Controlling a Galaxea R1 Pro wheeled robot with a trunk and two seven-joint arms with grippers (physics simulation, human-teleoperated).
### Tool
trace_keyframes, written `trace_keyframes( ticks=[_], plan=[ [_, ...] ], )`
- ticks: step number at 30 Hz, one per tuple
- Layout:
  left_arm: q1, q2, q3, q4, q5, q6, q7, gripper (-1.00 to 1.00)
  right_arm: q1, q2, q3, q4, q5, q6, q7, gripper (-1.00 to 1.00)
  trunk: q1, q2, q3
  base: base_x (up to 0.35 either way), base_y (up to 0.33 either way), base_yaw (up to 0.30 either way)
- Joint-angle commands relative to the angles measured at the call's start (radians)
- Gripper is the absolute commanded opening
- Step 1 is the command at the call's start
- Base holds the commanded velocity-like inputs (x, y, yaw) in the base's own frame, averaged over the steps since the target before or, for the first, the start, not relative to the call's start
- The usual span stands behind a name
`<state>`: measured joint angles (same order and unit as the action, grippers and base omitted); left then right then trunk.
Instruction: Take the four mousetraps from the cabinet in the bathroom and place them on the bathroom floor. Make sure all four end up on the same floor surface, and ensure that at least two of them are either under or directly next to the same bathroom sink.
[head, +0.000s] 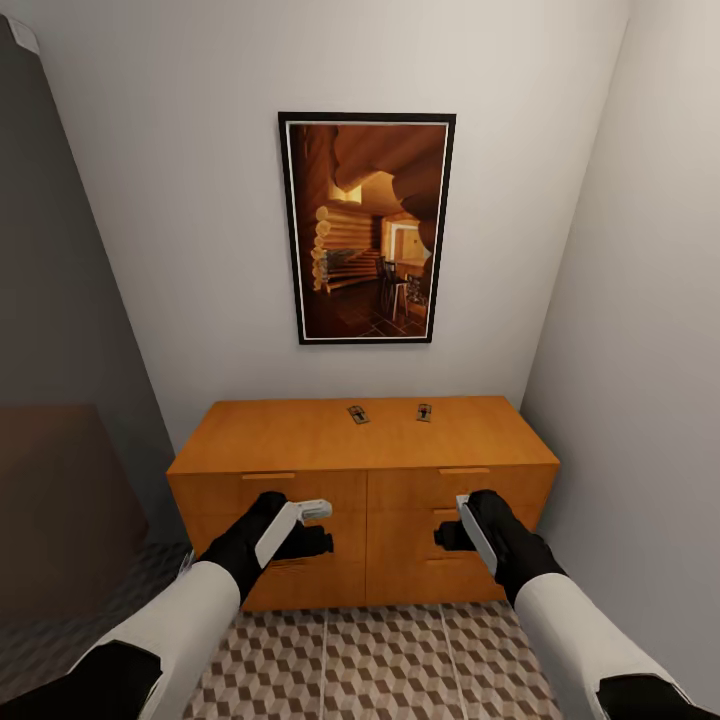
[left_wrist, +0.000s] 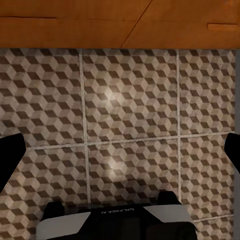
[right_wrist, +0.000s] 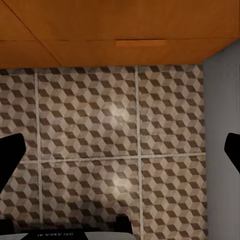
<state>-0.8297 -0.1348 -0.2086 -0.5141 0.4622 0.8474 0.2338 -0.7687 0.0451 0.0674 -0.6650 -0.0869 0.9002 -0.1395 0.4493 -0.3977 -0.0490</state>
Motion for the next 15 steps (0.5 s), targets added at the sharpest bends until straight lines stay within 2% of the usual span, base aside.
trace_keyframes(
  ticks=[1,4,11,15],
  plan=[
    [-0.001,0.001,-0.005,-0.001,0.011,0.003,0.009,1.00,-0.001,0.000,0.003,-0.001,-0.009,0.004,-0.009,1.00,0.001,-0.002,-0.003,0.000,0.000,0.000],
    [-0.035,0.000,-0.005,-0.001,0.011,0.004,0.013,1.00,-0.056,0.019,0.003,0.004,-0.008,0.026,-0.025,1.00,0.001,-0.002,-0.003,0.000,0.000,0.000],
    [-0.087,-0.004,-0.004,-0.001,0.012,0.005,0.015,1.00,-0.126,0.048,0.003,0.008,-0.008,0.049,-0.086,1.00,0.001,-0.002,-0.003,0.000,0.000,0.000],
    [-0.111,-0.008,-0.004,-0.002,0.012,0.006,0.016,1.00,-0.153,0.055,0.003,0.009,-0.009,0.056,-0.114,1.00,0.001,-0.002,-0.003,0.000,0.000,0.000]
  ],
)
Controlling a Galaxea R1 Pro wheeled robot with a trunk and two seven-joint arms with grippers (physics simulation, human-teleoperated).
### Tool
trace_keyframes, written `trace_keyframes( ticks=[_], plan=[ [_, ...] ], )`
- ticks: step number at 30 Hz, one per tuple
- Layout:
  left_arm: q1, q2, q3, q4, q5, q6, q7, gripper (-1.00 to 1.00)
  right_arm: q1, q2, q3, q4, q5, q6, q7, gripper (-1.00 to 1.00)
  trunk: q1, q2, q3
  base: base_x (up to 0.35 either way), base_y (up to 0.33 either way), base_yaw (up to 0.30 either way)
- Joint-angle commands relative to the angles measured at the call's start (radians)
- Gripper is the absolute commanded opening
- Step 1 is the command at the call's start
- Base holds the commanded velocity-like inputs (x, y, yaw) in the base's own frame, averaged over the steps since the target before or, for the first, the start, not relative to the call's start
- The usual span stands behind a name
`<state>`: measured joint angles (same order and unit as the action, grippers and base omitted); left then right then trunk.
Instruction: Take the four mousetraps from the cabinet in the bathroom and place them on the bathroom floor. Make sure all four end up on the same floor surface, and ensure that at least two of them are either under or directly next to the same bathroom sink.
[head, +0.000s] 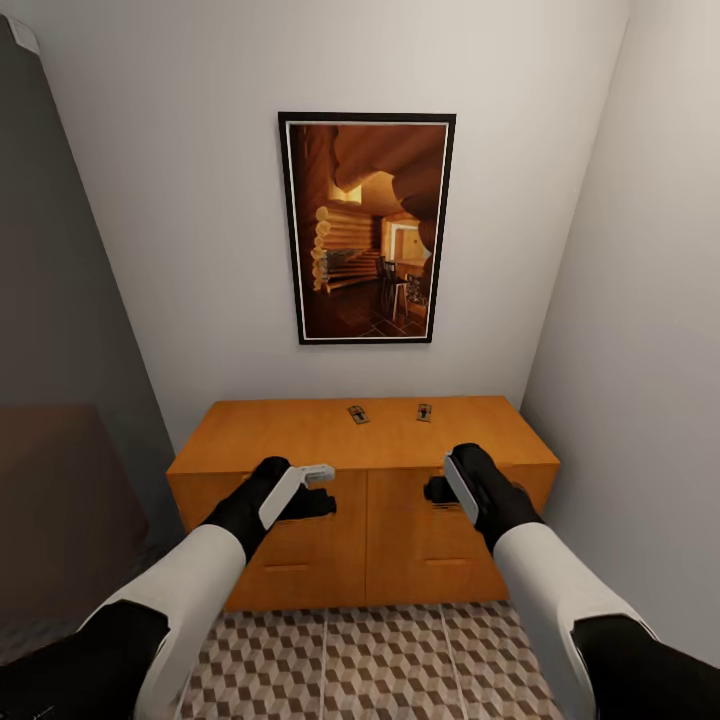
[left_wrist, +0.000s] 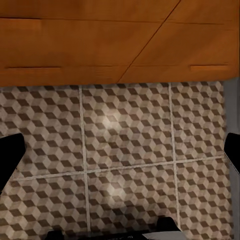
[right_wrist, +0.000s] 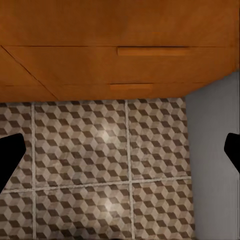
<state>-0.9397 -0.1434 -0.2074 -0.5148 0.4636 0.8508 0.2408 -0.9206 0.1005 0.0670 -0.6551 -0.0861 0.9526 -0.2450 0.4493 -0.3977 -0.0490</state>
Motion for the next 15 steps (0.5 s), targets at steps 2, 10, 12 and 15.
trace_keyframes(
  ticks=[2,10,12,15],
  plan=[
    [-0.013,-0.004,-0.005,-0.003,0.010,0.003,0.011,1.00,-0.018,0.002,0.003,0.000,-0.011,0.008,-0.020,1.00,0.001,-0.002,-0.003,0.000,0.000,0.000],
    [-0.034,-0.015,-0.005,-0.040,0.012,0.016,0.021,1.00,-0.055,0.005,0.002,-0.009,-0.013,0.031,-0.039,1.00,0.001,-0.002,-0.003,0.000,0.000,0.000],
    [-0.035,-0.016,-0.004,-0.054,0.012,0.024,0.022,1.00,-0.058,0.005,0.001,-0.009,-0.014,0.034,-0.040,1.00,0.001,-0.002,-0.003,0.000,0.000,0.000],
    [-0.037,-0.018,-0.004,-0.096,0.014,0.056,0.025,1.00,-0.070,0.005,0.000,-0.011,-0.014,0.041,-0.042,1.00,0.001,-0.002,-0.003,0.000,0.000,0.000]
  ],
)
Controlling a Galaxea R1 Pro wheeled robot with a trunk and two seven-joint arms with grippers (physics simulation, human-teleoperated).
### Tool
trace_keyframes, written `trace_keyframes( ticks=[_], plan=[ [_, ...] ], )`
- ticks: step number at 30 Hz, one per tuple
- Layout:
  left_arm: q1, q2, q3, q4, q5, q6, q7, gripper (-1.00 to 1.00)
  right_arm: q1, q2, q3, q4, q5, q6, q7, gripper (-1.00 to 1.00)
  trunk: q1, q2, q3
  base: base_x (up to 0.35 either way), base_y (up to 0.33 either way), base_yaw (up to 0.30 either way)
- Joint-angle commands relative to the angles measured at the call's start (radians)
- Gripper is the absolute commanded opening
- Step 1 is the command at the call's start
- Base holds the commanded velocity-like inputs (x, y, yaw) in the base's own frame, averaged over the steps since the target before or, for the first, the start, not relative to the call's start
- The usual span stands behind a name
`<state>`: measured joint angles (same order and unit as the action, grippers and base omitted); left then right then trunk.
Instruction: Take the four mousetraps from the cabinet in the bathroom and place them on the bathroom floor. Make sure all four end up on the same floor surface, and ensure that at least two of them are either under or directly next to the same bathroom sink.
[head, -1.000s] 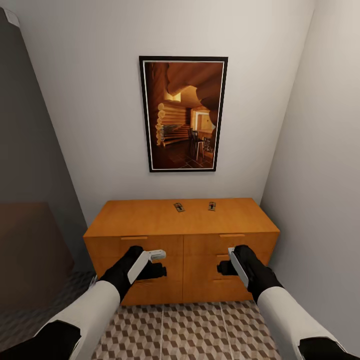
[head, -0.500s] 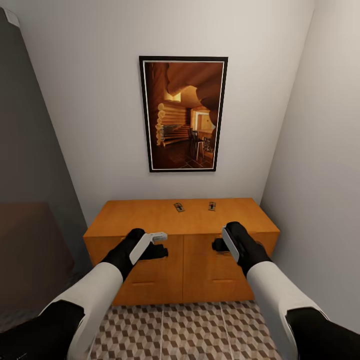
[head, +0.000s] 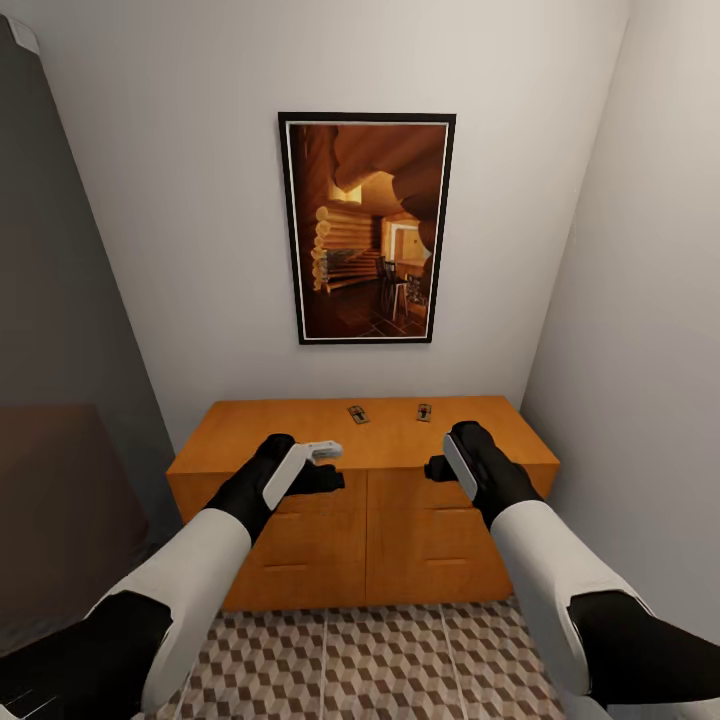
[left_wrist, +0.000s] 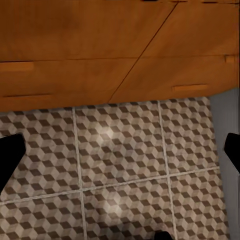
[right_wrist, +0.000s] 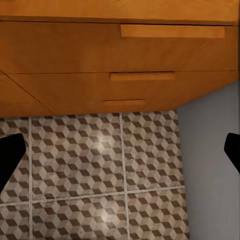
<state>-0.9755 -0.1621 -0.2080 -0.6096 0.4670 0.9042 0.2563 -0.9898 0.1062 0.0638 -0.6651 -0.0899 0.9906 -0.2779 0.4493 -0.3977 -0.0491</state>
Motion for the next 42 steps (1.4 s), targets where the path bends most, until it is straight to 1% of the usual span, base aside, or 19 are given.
trace_keyframes(
  ticks=[1,7,20,26,32,42],
  plan=[
    [-0.001,0.000,-0.003,-0.015,0.011,0.014,0.010,1.00,-0.005,0.000,0.003,-0.001,-0.010,0.005,-0.009,1.00,0.001,-0.002,-0.002,0.000,0.000,0.000],
    [-0.003,-0.001,-0.002,-0.061,0.015,0.052,0.012,1.00,-0.017,0.000,0.001,-0.002,-0.011,0.008,-0.008,1.00,0.001,-0.002,-0.002,0.000,0.000,0.000],
    [-0.003,-0.006,-0.003,-0.077,0.020,0.062,0.012,1.00,-0.031,0.000,0.001,-0.006,-0.011,0.010,-0.008,1.00,0.001,-0.002,-0.002,0.000,0.000,0.000],
    [-0.003,-0.006,-0.003,-0.079,0.021,0.060,0.012,1.00,-0.042,0.000,0.001,-0.032,-0.011,0.011,-0.010,1.00,0.001,-0.002,-0.002,0.000,0.000,0.000],
    [-0.003,-0.007,-0.005,-0.081,0.021,0.035,0.013,1.00,-0.046,0.000,0.002,-0.074,-0.010,0.014,-0.014,1.00,0.001,-0.002,-0.002,0.000,0.000,0.000],
    [-0.003,-0.012,-0.008,-0.082,0.021,-0.012,0.021,1.00,-0.049,0.000,0.002,-0.093,-0.009,0.015,-0.017,1.00,0.001,-0.002,-0.002,0.000,0.000,0.000]
  ],
)
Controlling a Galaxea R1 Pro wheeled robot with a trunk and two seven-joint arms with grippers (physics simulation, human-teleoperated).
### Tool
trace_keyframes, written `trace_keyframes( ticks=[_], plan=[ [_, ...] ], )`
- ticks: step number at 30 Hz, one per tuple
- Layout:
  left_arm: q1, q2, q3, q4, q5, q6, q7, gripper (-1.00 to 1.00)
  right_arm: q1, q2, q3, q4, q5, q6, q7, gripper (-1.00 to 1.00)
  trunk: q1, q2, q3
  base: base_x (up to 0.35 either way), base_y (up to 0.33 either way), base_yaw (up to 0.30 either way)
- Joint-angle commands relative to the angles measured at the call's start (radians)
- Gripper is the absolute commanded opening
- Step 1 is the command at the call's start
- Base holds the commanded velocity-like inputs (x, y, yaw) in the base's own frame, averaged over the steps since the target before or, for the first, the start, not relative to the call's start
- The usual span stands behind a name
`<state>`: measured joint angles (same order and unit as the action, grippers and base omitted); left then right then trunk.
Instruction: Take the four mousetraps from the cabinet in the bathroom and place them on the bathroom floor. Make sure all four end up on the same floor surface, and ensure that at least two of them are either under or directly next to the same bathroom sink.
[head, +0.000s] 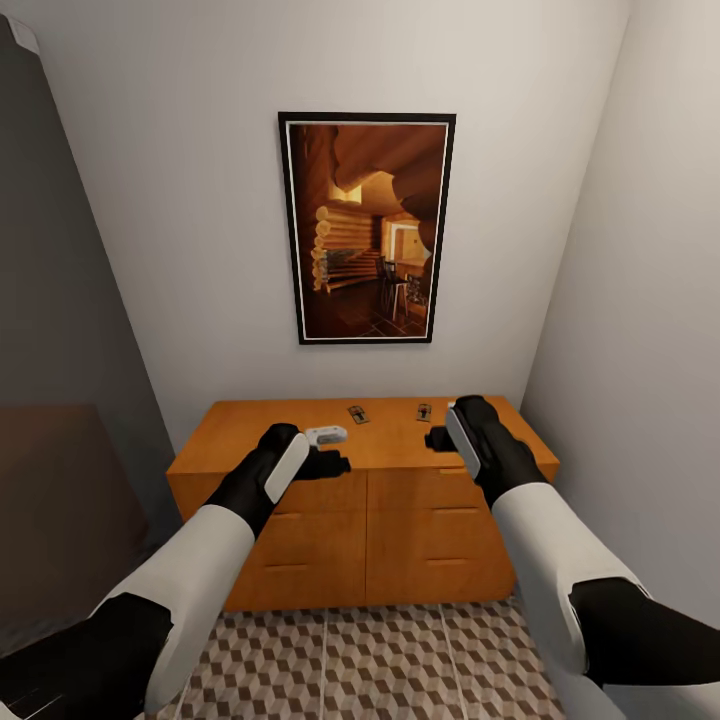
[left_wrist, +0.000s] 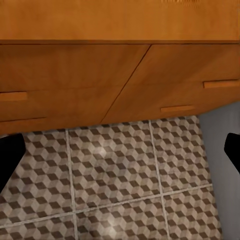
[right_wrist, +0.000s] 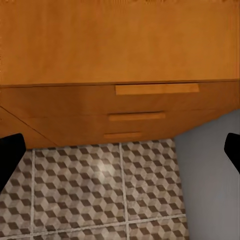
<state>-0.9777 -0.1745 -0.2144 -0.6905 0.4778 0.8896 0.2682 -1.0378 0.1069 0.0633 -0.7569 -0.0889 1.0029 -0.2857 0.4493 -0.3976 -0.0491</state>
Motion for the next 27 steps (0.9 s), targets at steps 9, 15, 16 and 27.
trace_keyframes(
  ticks=[9,15,16,27],
  plan=[
    [-0.020,0.000,-0.002,-0.013,0.010,-0.019,0.029,1.00,-0.021,-0.001,0.003,-0.007,-0.008,0.005,-0.011,1.00,0.001,-0.002,-0.002,0.000,0.000,0.000],
    [-0.051,0.000,-0.002,-0.020,0.012,-0.060,0.069,1.00,-0.028,0.000,0.003,-0.009,-0.008,0.005,-0.011,1.00,0.001,-0.002,-0.002,0.000,0.000,0.000],
    [-0.055,0.000,-0.002,-0.020,0.014,-0.068,0.077,1.00,-0.029,0.000,0.003,-0.011,-0.008,0.006,-0.012,1.00,0.001,-0.002,-0.002,0.000,0.000,0.000],
    [-0.069,0.000,-0.003,-0.016,0.039,-0.102,0.115,1.00,-0.035,0.014,0.005,-0.048,-0.007,0.044,-0.013,1.00,0.001,-0.002,-0.002,0.000,0.000,0.000]
  ],
)
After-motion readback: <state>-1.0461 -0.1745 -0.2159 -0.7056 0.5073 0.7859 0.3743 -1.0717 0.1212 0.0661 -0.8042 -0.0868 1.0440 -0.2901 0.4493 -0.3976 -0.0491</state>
